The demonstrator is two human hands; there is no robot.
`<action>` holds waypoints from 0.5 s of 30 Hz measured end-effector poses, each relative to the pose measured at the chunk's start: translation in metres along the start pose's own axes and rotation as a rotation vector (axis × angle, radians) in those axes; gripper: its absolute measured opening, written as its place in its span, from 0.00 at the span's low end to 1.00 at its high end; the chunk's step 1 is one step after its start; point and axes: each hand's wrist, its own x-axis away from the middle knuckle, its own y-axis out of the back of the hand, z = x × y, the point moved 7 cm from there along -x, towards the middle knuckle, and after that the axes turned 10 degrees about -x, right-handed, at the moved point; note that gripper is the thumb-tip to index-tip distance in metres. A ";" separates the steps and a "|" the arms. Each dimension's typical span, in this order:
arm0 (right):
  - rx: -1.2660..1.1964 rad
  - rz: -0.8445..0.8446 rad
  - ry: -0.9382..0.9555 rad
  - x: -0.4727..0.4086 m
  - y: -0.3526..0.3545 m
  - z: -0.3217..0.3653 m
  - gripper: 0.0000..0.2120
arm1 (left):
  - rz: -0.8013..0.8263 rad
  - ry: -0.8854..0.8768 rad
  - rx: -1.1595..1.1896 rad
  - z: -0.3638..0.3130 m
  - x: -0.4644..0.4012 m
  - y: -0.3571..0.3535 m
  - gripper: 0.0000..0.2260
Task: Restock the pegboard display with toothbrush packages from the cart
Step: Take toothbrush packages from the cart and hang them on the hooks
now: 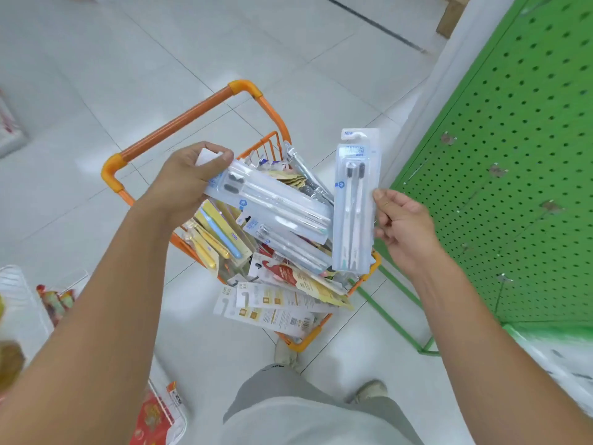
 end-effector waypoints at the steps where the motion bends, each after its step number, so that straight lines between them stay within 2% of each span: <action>1: 0.022 -0.019 0.050 0.003 0.006 0.016 0.03 | 0.032 -0.001 0.009 -0.010 -0.001 -0.010 0.01; 4: 0.023 -0.041 0.151 0.017 0.027 0.058 0.03 | 0.028 -0.041 0.109 -0.046 -0.005 -0.045 0.05; 7: -0.151 -0.019 0.161 0.033 0.054 0.084 0.05 | 0.001 -0.072 0.306 -0.083 -0.003 -0.104 0.08; 9: -0.222 -0.062 0.208 0.045 0.074 0.098 0.07 | 0.074 -0.073 0.413 -0.106 0.005 -0.161 0.08; 12: 0.019 -0.256 0.392 0.073 0.112 0.127 0.07 | 0.229 -0.060 0.466 -0.132 0.027 -0.252 0.05; 15: 0.134 -0.344 0.504 0.100 0.144 0.146 0.06 | 0.344 -0.002 0.471 -0.155 0.060 -0.329 0.11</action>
